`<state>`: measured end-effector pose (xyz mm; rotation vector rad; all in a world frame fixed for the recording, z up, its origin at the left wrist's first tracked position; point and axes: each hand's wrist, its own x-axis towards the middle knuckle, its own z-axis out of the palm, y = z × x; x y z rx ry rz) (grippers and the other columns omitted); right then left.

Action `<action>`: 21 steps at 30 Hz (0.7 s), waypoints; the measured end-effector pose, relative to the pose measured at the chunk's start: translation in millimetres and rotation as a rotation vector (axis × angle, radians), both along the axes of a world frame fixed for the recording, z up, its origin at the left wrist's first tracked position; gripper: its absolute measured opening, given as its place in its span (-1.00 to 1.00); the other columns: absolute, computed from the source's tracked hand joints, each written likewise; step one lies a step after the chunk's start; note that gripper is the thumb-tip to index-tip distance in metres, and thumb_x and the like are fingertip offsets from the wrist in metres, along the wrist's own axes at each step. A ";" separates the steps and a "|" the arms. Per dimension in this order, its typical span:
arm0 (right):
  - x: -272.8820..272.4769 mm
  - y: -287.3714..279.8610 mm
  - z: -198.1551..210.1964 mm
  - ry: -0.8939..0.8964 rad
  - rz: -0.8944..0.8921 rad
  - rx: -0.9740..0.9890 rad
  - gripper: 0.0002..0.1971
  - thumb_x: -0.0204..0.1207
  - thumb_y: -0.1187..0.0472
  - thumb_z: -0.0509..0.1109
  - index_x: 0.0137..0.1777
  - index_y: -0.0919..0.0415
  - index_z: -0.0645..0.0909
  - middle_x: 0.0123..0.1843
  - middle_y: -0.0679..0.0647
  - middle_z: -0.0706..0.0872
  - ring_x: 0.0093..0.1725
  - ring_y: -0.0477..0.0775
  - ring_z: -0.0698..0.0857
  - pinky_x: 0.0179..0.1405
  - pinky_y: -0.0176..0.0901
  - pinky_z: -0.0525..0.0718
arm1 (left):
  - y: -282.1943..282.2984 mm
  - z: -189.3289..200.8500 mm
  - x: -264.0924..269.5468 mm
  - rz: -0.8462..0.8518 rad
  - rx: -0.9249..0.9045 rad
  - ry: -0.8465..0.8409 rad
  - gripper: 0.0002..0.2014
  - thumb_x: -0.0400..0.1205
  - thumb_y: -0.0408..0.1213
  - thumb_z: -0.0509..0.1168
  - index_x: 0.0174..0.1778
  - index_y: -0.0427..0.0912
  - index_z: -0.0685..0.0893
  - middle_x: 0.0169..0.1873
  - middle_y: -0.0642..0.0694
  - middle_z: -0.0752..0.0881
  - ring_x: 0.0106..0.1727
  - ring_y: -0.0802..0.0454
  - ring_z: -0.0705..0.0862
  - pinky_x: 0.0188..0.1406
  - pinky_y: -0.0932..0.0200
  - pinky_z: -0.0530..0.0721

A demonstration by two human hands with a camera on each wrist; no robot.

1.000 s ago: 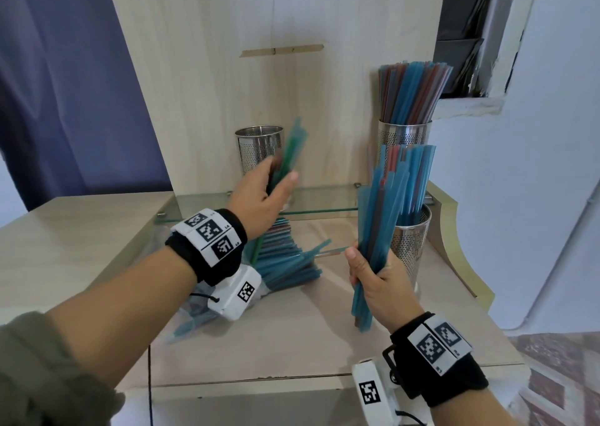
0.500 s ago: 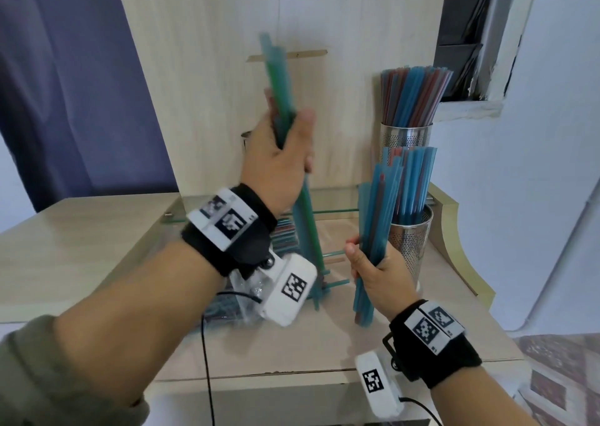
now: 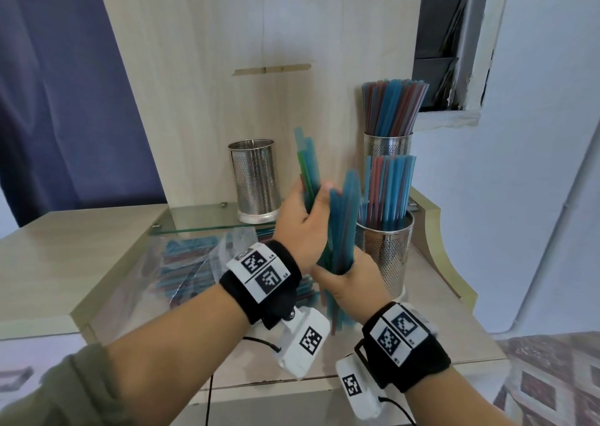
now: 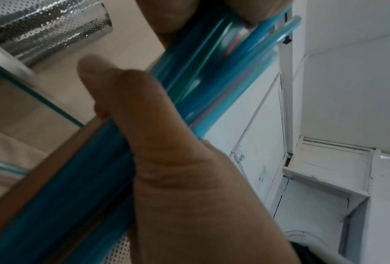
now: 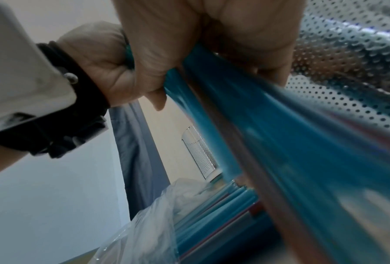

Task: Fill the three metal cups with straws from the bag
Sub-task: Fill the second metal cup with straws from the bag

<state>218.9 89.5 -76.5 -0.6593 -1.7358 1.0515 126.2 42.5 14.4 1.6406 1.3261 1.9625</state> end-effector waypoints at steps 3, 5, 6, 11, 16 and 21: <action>-2.1 -1.2 2.4 -0.040 -0.025 -0.019 -0.67 0.17 -0.10 0.52 -0.20 0.07 0.56 -0.27 0.06 0.68 -0.30 -0.01 0.67 -0.30 -0.11 0.67 | -3.1 4.3 -1.3 -0.085 -0.032 -0.083 -0.74 0.55 0.09 0.13 -0.07 0.00 0.54 -0.34 0.28 0.74 -0.22 0.35 0.69 -0.14 0.37 0.62; -1.9 -2.1 5.1 -0.082 0.028 -0.026 -0.76 0.32 0.00 0.53 -0.26 0.16 0.64 -0.37 0.09 0.69 -0.38 0.02 0.67 -0.31 -0.02 0.69 | -9.1 13.6 -4.3 -0.111 -0.024 -0.038 -0.66 0.55 0.17 0.10 0.05 0.03 0.53 -0.17 0.20 0.74 -0.12 0.29 0.70 -0.04 0.31 0.63; -1.2 -2.4 6.8 -0.079 0.049 -0.039 -0.85 0.40 0.11 0.55 -0.22 0.16 0.69 -0.32 0.10 0.74 -0.31 0.02 0.72 -0.25 -0.08 0.73 | -12.4 19.7 -6.5 -0.113 -0.002 0.025 -0.63 0.58 0.16 0.07 0.18 0.05 0.49 -0.01 0.15 0.72 -0.05 0.29 0.70 0.02 0.28 0.64; 2.4 -0.8 11.8 -0.026 0.169 -0.101 -0.87 0.49 0.31 0.52 -0.11 0.05 0.70 -0.19 -0.04 0.78 -0.17 -0.15 0.77 -0.11 -0.27 0.73 | -17.4 65.8 -30.3 0.152 0.176 0.616 -0.44 0.71 0.00 0.10 0.62 0.00 0.10 0.51 0.01 0.30 0.49 0.21 0.38 0.41 0.04 0.52; 3.7 0.8 9.5 -0.029 0.200 -0.110 -0.83 0.48 0.30 0.54 0.01 0.08 0.68 -0.13 -0.04 0.78 -0.12 -0.08 0.77 -0.10 -0.25 0.73 | -13.3 57.4 -34.9 0.134 0.024 0.974 -0.58 0.78 -0.11 -0.02 0.48 -0.21 0.47 0.30 -0.08 0.60 0.22 0.33 0.49 0.27 0.48 0.44; 6.0 -0.8 9.6 0.001 0.172 -0.119 -0.93 0.50 0.36 0.50 -0.06 0.27 0.68 -0.22 0.14 0.81 -0.18 -0.03 0.80 -0.10 -0.19 0.76 | -19.5 30.9 -37.5 0.115 0.158 0.653 -0.53 0.76 -0.09 -0.08 0.53 -0.21 0.41 0.44 -0.08 0.54 0.46 0.24 0.46 0.46 0.32 0.38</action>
